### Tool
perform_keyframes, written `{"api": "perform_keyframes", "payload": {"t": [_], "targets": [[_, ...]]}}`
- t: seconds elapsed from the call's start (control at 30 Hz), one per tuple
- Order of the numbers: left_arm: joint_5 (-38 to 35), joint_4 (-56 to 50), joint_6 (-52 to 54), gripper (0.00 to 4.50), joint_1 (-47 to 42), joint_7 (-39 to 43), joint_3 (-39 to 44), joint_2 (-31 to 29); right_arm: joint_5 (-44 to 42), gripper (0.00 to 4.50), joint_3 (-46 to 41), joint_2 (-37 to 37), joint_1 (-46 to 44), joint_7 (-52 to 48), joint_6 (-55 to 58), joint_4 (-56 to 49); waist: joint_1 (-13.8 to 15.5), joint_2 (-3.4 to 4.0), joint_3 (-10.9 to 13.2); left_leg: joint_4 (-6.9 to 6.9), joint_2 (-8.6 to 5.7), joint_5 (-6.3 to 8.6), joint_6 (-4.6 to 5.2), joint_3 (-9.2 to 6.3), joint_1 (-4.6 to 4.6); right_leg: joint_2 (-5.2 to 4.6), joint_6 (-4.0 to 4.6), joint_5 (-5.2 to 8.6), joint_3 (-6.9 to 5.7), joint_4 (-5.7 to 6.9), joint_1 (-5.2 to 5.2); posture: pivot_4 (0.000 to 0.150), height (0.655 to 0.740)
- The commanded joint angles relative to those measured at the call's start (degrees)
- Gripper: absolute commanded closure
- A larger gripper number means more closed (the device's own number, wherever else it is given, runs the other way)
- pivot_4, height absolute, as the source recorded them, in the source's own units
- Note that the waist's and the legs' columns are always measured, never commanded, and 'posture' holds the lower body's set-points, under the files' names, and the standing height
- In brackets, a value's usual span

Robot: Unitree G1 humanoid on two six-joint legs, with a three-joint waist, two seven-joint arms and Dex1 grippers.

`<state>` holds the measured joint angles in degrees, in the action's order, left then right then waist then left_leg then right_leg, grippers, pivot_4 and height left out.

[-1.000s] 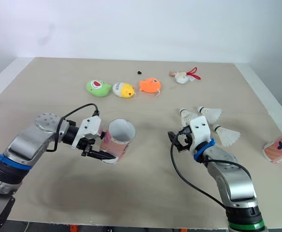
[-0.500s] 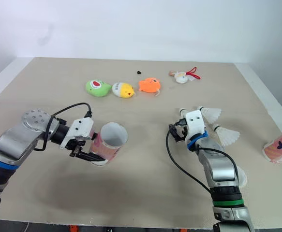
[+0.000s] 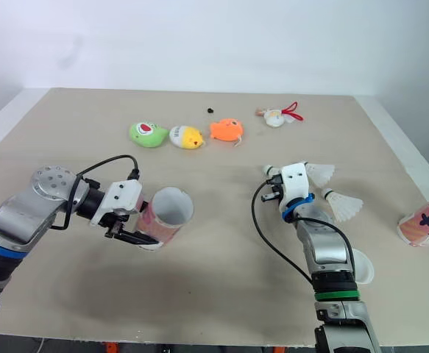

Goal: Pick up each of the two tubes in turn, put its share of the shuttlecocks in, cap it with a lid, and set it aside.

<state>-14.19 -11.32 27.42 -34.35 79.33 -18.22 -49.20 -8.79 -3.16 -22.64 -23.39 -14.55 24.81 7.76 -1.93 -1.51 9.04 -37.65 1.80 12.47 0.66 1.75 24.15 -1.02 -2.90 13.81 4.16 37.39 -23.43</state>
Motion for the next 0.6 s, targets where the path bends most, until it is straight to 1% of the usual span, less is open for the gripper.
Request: {"api": "perform_keyframes", "payload": {"t": [0.03,0.17,0.27,0.33,0.4,0.47,0.53,0.6], "targets": [[3.07,0.14,0.8,1.75,1.39,1.66,-1.6,-4.02,-0.83,4.46,-2.11,0.21,0.4,-0.57,-0.82,-1.58,-0.4,0.0,0.0,0.01,0.02,0.0,0.0,-0.01,-0.01,0.02,0.02,0.01,0.0,0.01,0.0,0.15,0.74],[3.3,0.94,0.49,1.75,1.58,1.18,-1.26,-4.85,-1.0,4.46,-1.2,-0.55,1.68,-2.8,-1.47,-4.85,-0.82,0.01,-0.01,0.05,0.07,0.0,0.0,-0.04,-0.08,0.08,0.08,0.07,0.0,0.08,0.0,0.15,0.74],[3.27,1.34,0.02,1.75,1.68,1.5,-1.44,-5.09,-0.52,4.46,0.19,-4.14,3.34,-7.66,-2.91,-11.92,-0.82,0.05,0.02,0.06,0.12,0.0,0.0,-0.04,-0.14,0.14,0.13,0.13,0.01,0.21,-0.01,0.15,0.74],[3.2,1.59,-0.21,1.75,1.87,1.57,-1.52,-4.99,-3.77,4.46,-0.19,-7.9,4.26,-13.5,-0.94,-19.2,-0.83,0.09,0.04,0.06,0.12,0.0,0.0,-0.03,-0.21,0.14,0.2,0.22,0.02,0.36,-0.02,0.15,0.74],[2.75,1.85,-0.38,1.75,2.13,1.81,-1.62,-4.64,-10.26,4.46,-1.07,-14.04,5.64,-22.19,3.3,-29.29,-0.8,0.18,0.07,0.07,0.1,0.0,0.0,-0.04,-0.32,0.13,0.17,0.35,0.09,0.56,-0.04,0.15,0.74],[2.78,2.21,-0.75,1.75,2.08,2.04,-1.84,-4.44,-16.73,4.46,-2.28,-19.42,7.07,-28.6,7.2,-36.63,-0.77,0.14,0.04,0.13,0.09,0.01,0.0,-0.07,-0.5,0.12,0.2,0.52,0.09,0.71,0.05,0.15,0.74],[2.89,2.65,-1.01,1.75,1.8,2.21,-2.09,-4.09,-25.17,4.46,-4.94,-23.74,6.89,-33.22,11.93,-42.01,-0.75,0.08,0.01,0.24,0.22,0.02,0.01,-0.11,-0.81,0.23,0.38,0.62,-0.01,0.73,0.3,0.15,0.74],[3.11,2.97,-1.29,1.75,1.53,2.33,-2.4,-3.71,-31.24,4.46,-6.9,-25.92,4.91,-35.06,15.05,-44.66,-0.75,0.03,-0.01,0.24,0.37,0.03,0.0,-0.11,-0.9,0.39,0.51,0.61,-0.02,0.73,0.36,0.15,0.74]]}}
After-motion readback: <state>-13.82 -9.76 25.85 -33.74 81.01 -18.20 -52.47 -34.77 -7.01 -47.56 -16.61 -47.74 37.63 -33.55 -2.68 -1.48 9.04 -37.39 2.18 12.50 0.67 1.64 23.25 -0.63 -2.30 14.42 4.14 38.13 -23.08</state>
